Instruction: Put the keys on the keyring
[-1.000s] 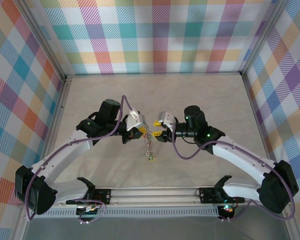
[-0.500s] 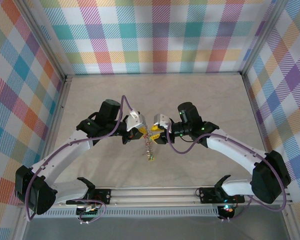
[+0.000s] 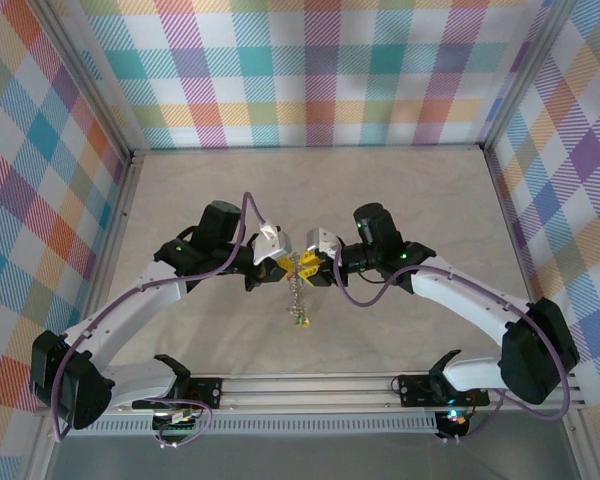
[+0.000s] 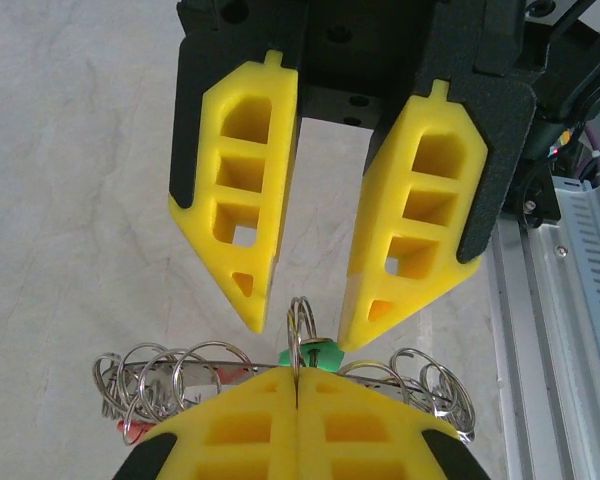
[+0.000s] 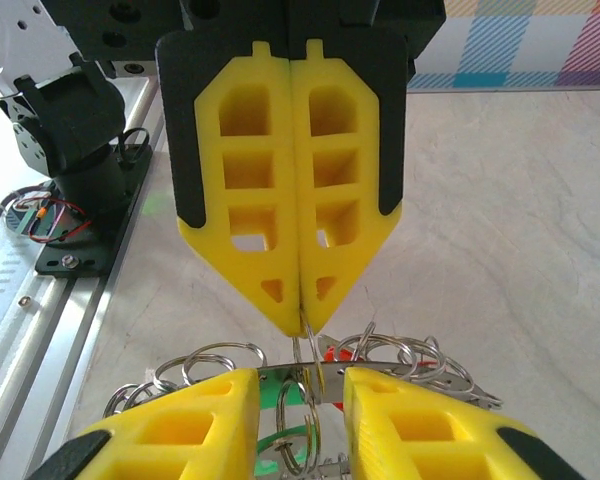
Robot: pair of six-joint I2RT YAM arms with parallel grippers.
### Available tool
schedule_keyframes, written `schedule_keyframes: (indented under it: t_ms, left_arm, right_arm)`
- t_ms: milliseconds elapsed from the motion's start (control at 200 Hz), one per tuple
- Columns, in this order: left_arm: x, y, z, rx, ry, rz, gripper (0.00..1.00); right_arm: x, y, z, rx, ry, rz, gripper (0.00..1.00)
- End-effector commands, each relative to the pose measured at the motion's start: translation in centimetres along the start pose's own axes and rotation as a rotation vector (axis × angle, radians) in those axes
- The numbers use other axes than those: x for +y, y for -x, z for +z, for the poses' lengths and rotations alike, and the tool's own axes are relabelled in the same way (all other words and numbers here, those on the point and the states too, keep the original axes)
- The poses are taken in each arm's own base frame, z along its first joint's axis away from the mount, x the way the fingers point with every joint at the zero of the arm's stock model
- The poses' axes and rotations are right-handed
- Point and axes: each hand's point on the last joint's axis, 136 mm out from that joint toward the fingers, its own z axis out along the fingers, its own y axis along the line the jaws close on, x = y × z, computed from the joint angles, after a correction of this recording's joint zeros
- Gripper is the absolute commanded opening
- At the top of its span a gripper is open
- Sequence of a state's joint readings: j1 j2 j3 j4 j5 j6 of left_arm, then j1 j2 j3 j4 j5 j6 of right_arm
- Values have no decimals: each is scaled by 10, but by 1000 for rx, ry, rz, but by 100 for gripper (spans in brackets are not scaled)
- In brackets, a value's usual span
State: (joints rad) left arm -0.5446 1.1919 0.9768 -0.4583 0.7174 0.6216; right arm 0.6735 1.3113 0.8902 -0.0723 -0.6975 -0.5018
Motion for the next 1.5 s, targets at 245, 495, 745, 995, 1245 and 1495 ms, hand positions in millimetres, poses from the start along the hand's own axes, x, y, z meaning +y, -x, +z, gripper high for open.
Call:
schedule_keyframes:
  t_ms: [245,495,745,995,1245,1495]
  left_arm:
    - [-1,13,-2,-63,-19,56,0]
    - [-2,14,-1,-65,-31,53,0]
    - [1,10,-1,-33,-13,40,1]
    - [1,3,1,46,-42,20,20]
    - [-3,18,0,10,-64,71,25]
    - [-9,11,8,45,-107,85,24]
  right_arm:
    - [6,4,2,-29,54,4,26]
    - [6,1,4,-24,63,9,16]
    - [5,4,-1,-2,45,-17,4]
    - [11,11,-11,57,63,7,1]
    - [12,13,-11,61,75,20,1]
    - [11,18,-12,52,76,15,1]
